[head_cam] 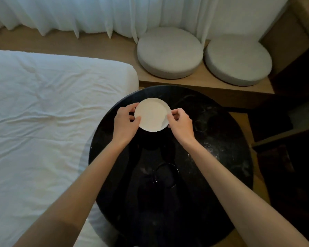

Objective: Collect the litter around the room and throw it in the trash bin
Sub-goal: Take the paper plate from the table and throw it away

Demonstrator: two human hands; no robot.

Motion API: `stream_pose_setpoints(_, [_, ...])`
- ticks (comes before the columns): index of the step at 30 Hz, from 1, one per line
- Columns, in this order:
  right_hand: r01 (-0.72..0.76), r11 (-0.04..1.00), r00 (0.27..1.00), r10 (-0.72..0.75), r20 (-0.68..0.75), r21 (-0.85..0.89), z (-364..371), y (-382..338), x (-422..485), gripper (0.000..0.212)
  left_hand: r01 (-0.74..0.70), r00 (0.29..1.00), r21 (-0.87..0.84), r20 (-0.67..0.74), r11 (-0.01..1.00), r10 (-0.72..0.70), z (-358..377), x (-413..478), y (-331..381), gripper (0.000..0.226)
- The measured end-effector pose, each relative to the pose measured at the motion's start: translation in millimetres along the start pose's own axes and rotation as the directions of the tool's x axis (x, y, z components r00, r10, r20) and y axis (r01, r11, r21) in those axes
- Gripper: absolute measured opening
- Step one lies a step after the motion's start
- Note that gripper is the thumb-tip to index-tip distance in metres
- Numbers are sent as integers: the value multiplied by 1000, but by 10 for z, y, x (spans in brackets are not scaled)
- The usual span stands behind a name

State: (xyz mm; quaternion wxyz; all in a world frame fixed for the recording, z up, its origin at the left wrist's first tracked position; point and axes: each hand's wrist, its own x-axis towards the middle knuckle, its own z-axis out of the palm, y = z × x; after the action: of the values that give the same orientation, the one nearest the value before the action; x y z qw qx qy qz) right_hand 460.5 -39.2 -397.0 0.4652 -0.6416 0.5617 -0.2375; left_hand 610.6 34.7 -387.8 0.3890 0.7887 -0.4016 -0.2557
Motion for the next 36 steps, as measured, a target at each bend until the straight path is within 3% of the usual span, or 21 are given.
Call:
stream_pose_setpoints(6, [-39, 996, 985, 52, -164, 85, -549, 133, -772, 7, -177, 979, -41, 97, 983, 180, 110, -607, 419, 46])
stream_pose_setpoints(13, [-81, 990, 939, 116, -325, 117, -1200, 383, -1902, 8, -319, 902, -106, 270, 942, 336, 330, -1517, 837, 47])
stream_pose_setpoints(22, [-167, 981, 843, 196, -501, 102, -2074, 997, -2873, 8, -405, 790, -144, 442, 903, 425, 1017, -2505, 1357, 49])
stream_pose_setpoints(30, [-205, 968, 775, 250, -580, 143, -3069, 1790, -3404, 16, -412, 720, -214, 519, 886, 461, 2095, -3279, 1773, 49])
stream_pose_setpoints(36, [-229, 967, 788, 252, -562, 113, -4003, 2565, -3610, 21, -304, 770, -244, 506, 921, 388, 3125, -3896, 2092, 50])
